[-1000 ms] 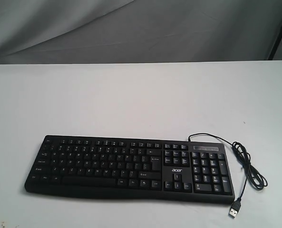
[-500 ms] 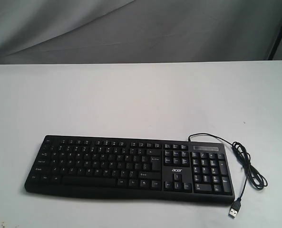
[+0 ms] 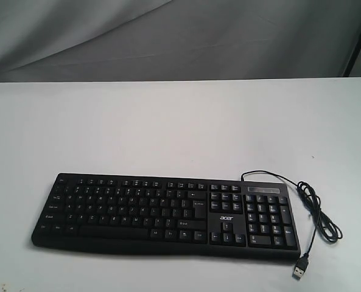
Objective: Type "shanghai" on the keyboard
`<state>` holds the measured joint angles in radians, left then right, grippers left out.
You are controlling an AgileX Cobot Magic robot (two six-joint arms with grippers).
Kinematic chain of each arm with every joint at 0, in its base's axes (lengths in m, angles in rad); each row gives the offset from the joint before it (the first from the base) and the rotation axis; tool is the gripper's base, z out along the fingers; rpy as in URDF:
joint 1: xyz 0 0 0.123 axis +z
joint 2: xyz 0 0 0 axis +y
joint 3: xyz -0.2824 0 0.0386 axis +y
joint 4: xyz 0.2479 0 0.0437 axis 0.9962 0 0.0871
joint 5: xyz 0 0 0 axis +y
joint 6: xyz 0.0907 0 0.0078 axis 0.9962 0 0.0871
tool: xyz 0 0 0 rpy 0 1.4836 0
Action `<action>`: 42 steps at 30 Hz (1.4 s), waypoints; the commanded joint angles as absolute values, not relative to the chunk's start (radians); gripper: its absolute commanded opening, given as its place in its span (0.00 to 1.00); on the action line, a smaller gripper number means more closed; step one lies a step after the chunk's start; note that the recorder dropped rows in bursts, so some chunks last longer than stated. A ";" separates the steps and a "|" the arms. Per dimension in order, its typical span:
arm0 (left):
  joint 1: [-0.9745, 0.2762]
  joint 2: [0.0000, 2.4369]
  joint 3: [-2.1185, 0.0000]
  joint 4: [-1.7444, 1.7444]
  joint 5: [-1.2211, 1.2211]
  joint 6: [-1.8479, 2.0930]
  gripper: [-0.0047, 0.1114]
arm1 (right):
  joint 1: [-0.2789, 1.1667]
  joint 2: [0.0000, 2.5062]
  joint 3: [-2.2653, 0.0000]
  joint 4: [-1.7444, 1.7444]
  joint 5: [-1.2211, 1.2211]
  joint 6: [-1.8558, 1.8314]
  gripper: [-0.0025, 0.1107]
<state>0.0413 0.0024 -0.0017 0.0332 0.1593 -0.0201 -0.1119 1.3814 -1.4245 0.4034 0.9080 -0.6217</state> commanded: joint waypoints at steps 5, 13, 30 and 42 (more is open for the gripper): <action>0.035 0.000 0.000 0.033 0.153 -0.023 0.04 | 0.251 1.612 -1.428 0.569 0.896 -0.846 0.02; 0.035 0.000 0.000 0.033 0.153 -0.023 0.04 | 0.676 1.867 -1.492 0.559 0.693 -0.864 0.02; 0.035 0.000 0.000 0.033 0.153 -0.023 0.04 | 1.009 2.314 -1.876 0.383 0.707 -0.763 0.02; 0.035 0.000 0.000 0.033 0.153 -0.023 0.04 | 1.019 2.377 -1.876 0.404 0.694 -0.784 0.02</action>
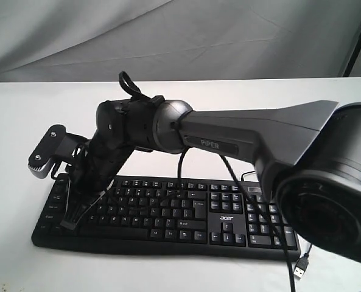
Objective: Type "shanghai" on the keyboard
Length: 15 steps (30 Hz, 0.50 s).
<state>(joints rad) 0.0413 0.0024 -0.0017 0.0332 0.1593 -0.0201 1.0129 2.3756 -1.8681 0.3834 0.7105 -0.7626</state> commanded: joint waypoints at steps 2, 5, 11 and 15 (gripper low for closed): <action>0.035 0.000 0.000 0.033 0.153 -0.023 0.04 | 1.022 2.381 -1.876 0.404 0.692 -0.784 0.02; 0.035 0.000 0.000 0.033 0.153 -0.023 0.04 | 1.024 2.381 -1.876 0.404 0.692 -0.784 0.02; 0.035 0.000 0.000 0.033 0.153 -0.023 0.04 | 1.024 2.381 -1.876 0.404 0.701 -0.784 0.02; 0.035 0.000 0.000 0.033 0.153 -0.023 0.04 | 1.024 2.381 -1.874 0.404 0.703 -0.784 0.02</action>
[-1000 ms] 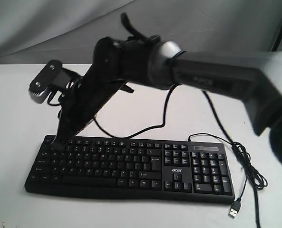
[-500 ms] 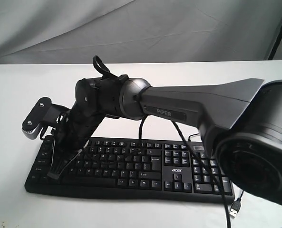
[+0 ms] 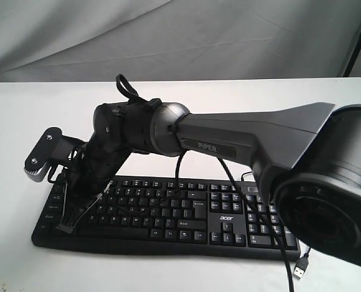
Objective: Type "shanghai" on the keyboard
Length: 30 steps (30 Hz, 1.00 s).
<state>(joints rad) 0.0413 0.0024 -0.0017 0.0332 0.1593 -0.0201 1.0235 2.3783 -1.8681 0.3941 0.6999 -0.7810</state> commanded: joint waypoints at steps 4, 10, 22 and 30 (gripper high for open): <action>0.035 0.000 0.000 0.033 0.153 -0.023 0.04 | 1.024 2.381 -1.874 0.404 0.706 -0.781 0.02; 0.035 0.000 0.000 0.033 0.153 -0.023 0.04 | 1.024 2.381 -1.874 0.404 0.716 -0.779 0.02; 0.035 0.000 0.000 0.033 0.153 -0.023 0.04 | 1.024 2.366 -1.874 0.378 0.726 -0.771 0.02; 0.035 0.000 0.000 0.033 0.153 -0.023 0.04 | 1.016 2.266 -1.836 0.264 0.784 -0.663 0.02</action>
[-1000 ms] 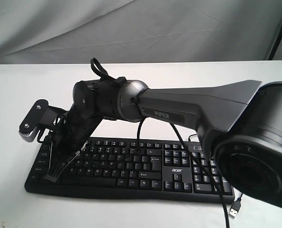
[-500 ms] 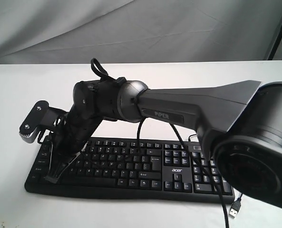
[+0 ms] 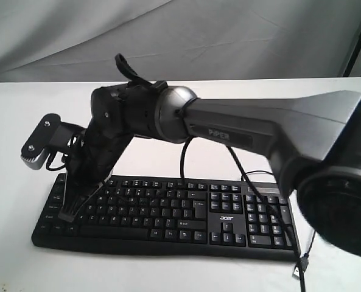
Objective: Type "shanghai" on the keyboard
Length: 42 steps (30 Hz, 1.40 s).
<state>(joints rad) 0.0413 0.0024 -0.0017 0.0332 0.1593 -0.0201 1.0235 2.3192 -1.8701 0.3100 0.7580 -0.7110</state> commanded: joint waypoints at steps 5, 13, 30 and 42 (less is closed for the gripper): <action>0.035 0.000 0.000 0.033 0.153 -0.023 0.04 | 0.987 2.174 -1.639 0.288 0.668 -0.657 0.02; 0.035 0.000 0.000 0.033 0.153 -0.023 0.04 | 0.961 2.101 -1.428 0.407 0.509 -0.721 0.02; 0.035 0.000 0.000 0.033 0.153 -0.023 0.04 | 0.963 2.135 -1.428 0.426 0.484 -0.732 0.02; 0.035 0.000 0.000 0.033 0.153 -0.023 0.04 | 0.962 2.135 -1.428 0.415 0.486 -0.730 0.02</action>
